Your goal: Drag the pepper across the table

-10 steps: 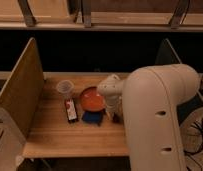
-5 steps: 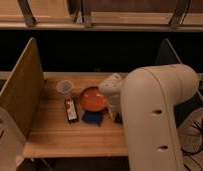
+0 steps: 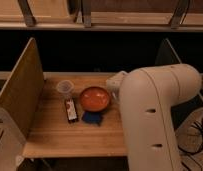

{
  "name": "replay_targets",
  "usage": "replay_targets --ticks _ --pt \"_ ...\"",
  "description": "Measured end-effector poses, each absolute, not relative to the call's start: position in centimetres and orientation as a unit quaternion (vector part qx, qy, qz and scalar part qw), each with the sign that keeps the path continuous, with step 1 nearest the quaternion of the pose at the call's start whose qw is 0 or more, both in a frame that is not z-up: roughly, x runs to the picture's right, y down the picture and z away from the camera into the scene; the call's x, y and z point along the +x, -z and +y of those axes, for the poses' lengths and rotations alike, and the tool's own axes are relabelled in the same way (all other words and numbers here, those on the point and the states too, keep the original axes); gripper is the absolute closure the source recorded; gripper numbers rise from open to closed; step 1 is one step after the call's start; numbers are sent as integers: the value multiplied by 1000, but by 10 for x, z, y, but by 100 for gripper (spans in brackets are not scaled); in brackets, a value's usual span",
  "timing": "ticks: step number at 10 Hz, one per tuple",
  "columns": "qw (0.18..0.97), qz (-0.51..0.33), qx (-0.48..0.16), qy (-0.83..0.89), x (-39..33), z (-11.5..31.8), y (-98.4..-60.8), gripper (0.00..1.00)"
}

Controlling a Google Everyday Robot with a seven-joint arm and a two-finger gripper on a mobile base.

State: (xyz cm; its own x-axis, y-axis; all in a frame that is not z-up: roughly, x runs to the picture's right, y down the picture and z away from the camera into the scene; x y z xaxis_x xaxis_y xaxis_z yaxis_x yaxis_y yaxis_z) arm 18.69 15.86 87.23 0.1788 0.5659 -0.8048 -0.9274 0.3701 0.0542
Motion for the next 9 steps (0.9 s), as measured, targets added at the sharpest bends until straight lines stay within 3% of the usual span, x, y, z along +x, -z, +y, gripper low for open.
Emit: replay_targets --ticks 9 --pt "662 443 -191 -574 264 146 -870 100"
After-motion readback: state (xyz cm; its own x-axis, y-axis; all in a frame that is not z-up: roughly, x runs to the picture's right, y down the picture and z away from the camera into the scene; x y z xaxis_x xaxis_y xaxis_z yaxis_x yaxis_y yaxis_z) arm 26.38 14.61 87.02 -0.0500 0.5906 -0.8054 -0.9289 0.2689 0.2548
